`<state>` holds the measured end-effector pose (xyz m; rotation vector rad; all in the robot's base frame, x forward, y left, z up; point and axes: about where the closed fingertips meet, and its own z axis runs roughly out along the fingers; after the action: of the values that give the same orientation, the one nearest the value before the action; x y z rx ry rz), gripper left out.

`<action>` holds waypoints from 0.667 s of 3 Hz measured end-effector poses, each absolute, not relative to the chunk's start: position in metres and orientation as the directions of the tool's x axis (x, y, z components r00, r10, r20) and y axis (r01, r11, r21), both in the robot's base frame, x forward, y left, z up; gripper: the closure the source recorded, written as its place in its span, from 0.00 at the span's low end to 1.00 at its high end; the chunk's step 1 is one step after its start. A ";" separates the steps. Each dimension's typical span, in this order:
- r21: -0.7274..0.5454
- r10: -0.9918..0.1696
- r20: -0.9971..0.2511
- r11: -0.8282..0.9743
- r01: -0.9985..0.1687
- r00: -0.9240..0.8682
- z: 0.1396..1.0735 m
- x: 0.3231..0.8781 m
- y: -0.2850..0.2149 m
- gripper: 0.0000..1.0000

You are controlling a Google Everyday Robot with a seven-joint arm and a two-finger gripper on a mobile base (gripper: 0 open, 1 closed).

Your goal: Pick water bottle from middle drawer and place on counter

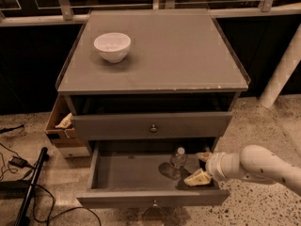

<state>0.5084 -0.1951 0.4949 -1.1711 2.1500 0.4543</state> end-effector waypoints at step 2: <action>-0.003 -0.579 -0.725 0.546 -0.838 -0.374 0.475 0.528 -0.183 0.23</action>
Offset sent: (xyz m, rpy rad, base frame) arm 0.0316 0.0151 -0.0296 0.0896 -0.0667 -0.0109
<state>0.5276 -0.1834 0.4751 -1.1369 2.0947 0.4838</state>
